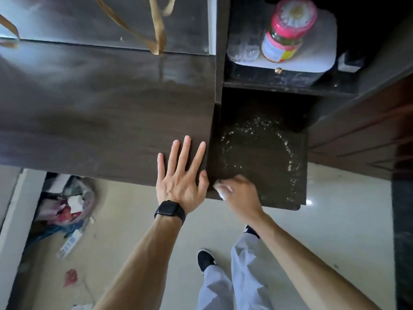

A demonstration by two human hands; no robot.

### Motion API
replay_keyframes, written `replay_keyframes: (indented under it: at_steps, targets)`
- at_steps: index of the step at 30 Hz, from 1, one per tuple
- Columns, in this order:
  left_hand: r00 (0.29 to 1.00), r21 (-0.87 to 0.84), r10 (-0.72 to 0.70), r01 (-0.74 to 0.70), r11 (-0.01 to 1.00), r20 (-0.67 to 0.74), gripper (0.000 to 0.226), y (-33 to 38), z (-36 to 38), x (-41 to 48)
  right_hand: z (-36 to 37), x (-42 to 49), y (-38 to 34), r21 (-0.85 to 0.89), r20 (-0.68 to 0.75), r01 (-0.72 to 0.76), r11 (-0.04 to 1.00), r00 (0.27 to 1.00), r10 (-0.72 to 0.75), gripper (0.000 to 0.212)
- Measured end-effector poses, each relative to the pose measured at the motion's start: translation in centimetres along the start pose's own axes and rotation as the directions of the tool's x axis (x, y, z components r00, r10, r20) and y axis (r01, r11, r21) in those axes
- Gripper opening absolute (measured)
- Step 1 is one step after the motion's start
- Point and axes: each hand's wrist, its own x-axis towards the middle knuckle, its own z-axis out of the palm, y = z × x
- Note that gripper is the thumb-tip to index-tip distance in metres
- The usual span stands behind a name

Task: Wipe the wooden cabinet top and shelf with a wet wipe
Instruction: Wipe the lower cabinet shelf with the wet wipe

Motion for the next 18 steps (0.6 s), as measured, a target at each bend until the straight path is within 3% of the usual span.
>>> replay_keyframes:
  at_steps: [3, 5, 10, 14, 16, 18]
  targets:
    - [1.0, 0.006, -0.002, 0.002, 1.0, -0.005, 0.064, -0.1, 0.4, 0.0, -1.7, 5.8, 0.0, 0.089, -0.242, -0.011, 0.996, 0.97, 0.033, 0.021]
    - [1.0, 0.018, 0.004, -0.004, 1.0, -0.008, 0.065, -0.1, 0.5, 0.0, -1.5, 8.5, -0.7, 0.064, -0.272, 0.01, 0.998, 0.962, 0.008, 0.021]
    - [1.0, 0.018, -0.001, 0.001, 1.0, 0.004, 0.067, -0.1, 0.3, 0.2, 3.6, 5.3, -1.5, -0.054, -0.063, -0.036, 0.998, 0.998, 0.033, 0.028]
    - [1.0, 0.008, -0.003, 0.003, 1.0, 0.011, 0.067, 0.1, 0.0, 0.1, 4.2, -3.2, 0.4, -0.168, 0.024, 0.113, 0.979, 0.994, -0.111, 0.054]
    - [1.0, 0.0, -0.009, 0.009, 1.0, 0.026, 0.067, 0.1, 0.0, 0.1, 3.1, -5.2, 2.8, -0.168, -0.092, -0.002, 0.986, 0.996, -0.013, 0.065]
    - [0.999, 0.001, -0.01, 0.01, 1.0, 0.04, 0.068, 0.0, -0.1, 0.1, 1.5, -6.0, 5.1, -0.144, -0.272, -0.189, 0.971, 0.951, 0.145, 0.064]
